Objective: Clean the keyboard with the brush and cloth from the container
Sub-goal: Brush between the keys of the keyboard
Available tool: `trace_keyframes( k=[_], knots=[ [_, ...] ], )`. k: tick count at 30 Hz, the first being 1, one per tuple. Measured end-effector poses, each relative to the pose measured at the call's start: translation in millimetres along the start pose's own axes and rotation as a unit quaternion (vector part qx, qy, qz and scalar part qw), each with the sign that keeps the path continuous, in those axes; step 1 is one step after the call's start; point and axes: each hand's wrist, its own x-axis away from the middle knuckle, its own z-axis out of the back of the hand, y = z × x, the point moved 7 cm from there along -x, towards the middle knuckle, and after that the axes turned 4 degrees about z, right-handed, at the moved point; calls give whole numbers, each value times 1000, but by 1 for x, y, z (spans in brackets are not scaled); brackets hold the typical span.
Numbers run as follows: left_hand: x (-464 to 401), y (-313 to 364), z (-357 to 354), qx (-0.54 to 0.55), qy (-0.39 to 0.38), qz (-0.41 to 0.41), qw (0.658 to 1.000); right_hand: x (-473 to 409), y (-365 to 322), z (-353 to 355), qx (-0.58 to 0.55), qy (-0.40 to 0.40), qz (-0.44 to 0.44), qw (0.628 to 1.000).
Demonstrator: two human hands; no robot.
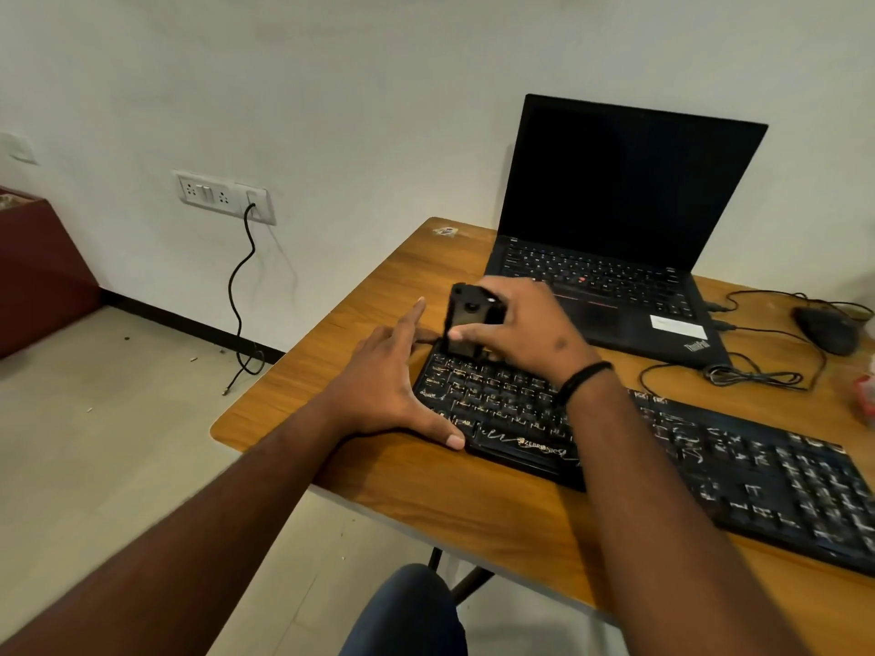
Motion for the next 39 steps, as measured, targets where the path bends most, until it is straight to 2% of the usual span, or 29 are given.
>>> trace_keyframes(
  k=[3, 6, 12, 20, 24, 26, 29, 32, 36, 39],
  knots=[
    [0, 0, 2, 5, 14, -5, 1000, -15, -12, -13, -3, 16, 16, 1000],
    [1, -1, 1, 7, 5, 1, 1000, -12, -1, -4, -5, 13, -7, 1000],
    [-1, -3, 1, 8, -3, 9, 1000, 5, 25, 30, 65, 9, -44, 997],
    [0, -1, 1, 8, 9, -4, 1000, -9, 3, -10, 5, 86, 10, 996],
    [1, 1, 2, 9, 10, -1, 1000, -1, 9, -8, -51, 127, -1, 991],
    [2, 3, 2, 8, 9, -3, 1000, 2, 17, -8, -74, 123, -25, 989],
    [3, 5, 3, 11, 9, -7, 1000, 6, 26, -7, -30, 114, -53, 992],
    [3, 3, 2, 21, -1, -11, 1000, 13, 25, 10, 18, 153, -47, 987],
    [0, -1, 1, 23, -10, -20, 999, 19, 17, 19, -18, 199, -24, 979],
    [0, -1, 1, 32, -1, -12, 999, 18, 5, 7, -36, 184, 8, 982]
  ],
)
